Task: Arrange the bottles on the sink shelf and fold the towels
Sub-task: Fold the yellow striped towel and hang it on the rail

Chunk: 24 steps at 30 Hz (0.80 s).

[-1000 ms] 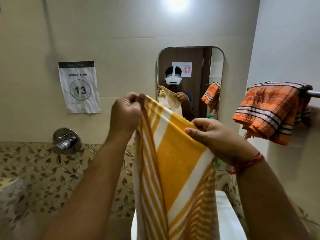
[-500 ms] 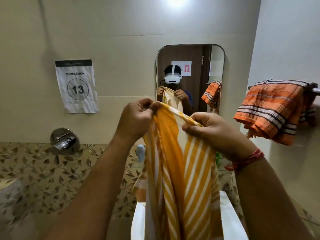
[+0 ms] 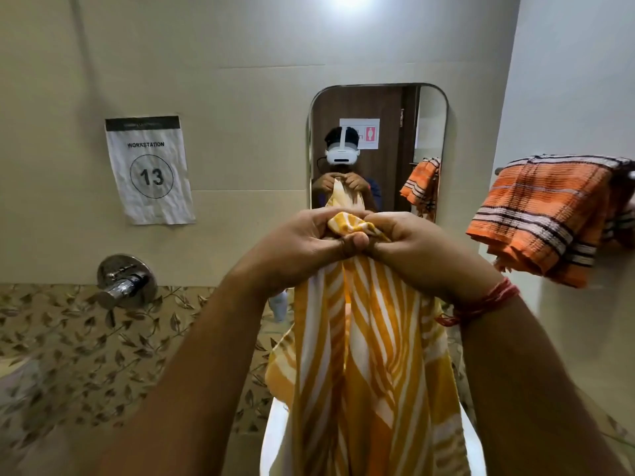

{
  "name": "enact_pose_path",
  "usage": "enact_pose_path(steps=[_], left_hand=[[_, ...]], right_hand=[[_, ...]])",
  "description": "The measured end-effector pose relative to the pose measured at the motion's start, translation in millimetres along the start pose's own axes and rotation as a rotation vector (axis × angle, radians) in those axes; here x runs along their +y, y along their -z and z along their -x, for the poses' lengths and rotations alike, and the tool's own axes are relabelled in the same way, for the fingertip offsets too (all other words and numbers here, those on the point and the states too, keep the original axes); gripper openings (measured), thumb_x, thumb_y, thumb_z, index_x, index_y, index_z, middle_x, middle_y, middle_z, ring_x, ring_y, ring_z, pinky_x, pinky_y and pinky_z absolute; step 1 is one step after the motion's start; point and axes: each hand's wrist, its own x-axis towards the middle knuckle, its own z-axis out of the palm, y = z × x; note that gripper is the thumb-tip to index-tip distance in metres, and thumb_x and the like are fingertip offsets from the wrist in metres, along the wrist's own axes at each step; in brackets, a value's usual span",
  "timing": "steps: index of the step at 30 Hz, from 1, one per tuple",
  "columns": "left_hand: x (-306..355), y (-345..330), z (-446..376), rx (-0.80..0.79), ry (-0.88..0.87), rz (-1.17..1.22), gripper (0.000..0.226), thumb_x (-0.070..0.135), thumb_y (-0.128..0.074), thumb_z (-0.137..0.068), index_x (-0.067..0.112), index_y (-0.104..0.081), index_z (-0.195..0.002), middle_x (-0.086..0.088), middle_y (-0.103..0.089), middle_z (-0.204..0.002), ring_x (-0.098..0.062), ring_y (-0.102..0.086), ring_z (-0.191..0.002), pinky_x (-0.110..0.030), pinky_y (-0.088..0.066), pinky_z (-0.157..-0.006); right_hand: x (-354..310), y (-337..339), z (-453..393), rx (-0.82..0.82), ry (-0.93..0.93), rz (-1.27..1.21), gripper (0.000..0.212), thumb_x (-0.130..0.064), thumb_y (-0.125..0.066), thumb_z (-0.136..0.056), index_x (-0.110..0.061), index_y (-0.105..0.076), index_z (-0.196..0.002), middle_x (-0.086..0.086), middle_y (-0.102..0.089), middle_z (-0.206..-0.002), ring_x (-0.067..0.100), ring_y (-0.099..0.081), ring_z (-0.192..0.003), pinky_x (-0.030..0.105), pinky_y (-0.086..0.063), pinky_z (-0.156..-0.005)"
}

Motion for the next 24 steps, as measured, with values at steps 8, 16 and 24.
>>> enact_pose_path(steps=[8, 16, 24], left_hand=[[-22, 26, 1, 0.709, 0.011, -0.149, 0.032, 0.014, -0.049, -0.09, 0.036, -0.068, -0.078, 0.019, -0.069, -0.071, -0.004, -0.065, -0.073, -0.017, -0.052, -0.063], [-11, 21, 8, 0.153, 0.135, -0.07, 0.068, 0.046, -0.081, -0.075, 0.036, -0.056, -0.137, 0.011, -0.069, -0.123, -0.006, -0.069, -0.107, -0.028, -0.059, -0.089], [-2, 1, 4, 0.397, -0.019, -0.272, 0.022, 0.031, -0.058, -0.101, 0.023, -0.073, -0.087, 0.006, -0.069, -0.075, -0.003, -0.063, -0.067, -0.024, -0.054, -0.068]], right_hand=[[21, 7, 18, 0.133, -0.003, -0.045, 0.008, -0.037, -0.058, -0.096, -0.031, -0.063, -0.095, -0.01, -0.066, -0.089, 0.006, -0.065, -0.079, 0.021, -0.05, -0.068], [17, -3, 7, 0.134, -0.066, -0.057, 0.01, -0.028, -0.048, -0.102, -0.036, -0.053, -0.098, -0.006, -0.06, -0.101, 0.017, -0.061, -0.094, 0.033, -0.053, -0.08], [0, -13, 6, 0.257, 0.045, 0.221, 0.015, -0.027, -0.046, -0.103, -0.029, -0.058, -0.094, -0.01, -0.055, -0.096, 0.006, -0.053, -0.088, 0.02, -0.044, -0.072]])
